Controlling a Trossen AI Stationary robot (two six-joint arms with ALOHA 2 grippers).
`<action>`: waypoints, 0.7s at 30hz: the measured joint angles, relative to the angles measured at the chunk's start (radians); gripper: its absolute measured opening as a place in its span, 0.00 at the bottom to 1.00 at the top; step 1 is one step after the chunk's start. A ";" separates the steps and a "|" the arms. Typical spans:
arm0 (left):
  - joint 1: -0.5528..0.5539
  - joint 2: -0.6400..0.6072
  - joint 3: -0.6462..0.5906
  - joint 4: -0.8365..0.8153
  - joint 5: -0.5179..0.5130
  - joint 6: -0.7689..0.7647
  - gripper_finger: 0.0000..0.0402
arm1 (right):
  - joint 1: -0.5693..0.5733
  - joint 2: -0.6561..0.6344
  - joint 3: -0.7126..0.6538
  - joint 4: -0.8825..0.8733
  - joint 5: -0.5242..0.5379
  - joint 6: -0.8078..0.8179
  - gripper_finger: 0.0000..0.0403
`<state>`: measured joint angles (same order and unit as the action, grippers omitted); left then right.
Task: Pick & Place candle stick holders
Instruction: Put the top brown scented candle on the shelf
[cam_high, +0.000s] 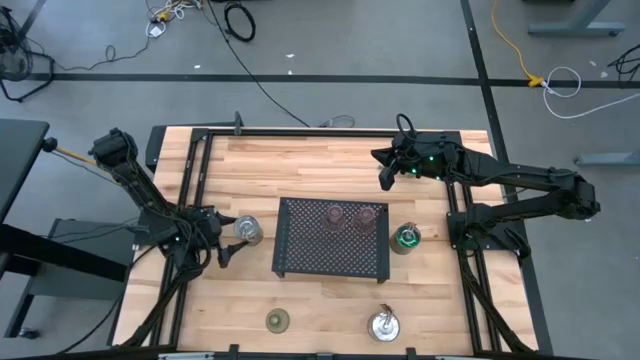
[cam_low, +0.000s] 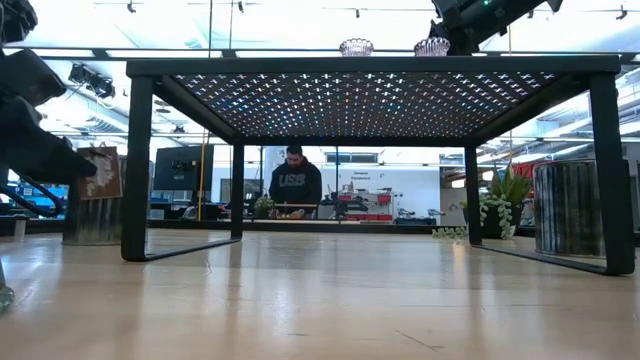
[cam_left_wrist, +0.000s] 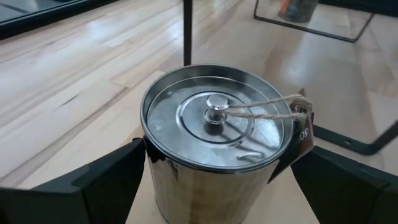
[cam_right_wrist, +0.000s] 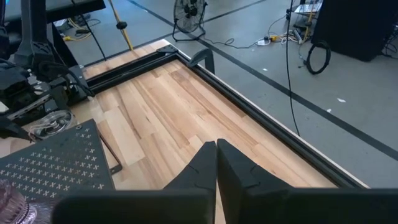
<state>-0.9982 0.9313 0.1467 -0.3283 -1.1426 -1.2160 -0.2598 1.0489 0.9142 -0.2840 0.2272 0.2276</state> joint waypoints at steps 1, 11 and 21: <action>0.007 0.007 0.000 0.008 -0.003 0.000 0.98 | 0.000 0.000 0.000 0.000 0.000 0.000 0.03; 0.087 0.078 0.000 0.139 -0.053 0.085 0.98 | 0.000 0.000 0.000 0.000 0.000 0.000 0.03; 0.186 0.165 0.001 0.218 -0.026 0.110 0.91 | 0.000 0.000 0.000 0.000 0.000 0.000 0.03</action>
<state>-0.8124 1.0962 0.1474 -0.1102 -1.1691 -1.1055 -0.2599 1.0489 0.9142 -0.2844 0.2272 0.2276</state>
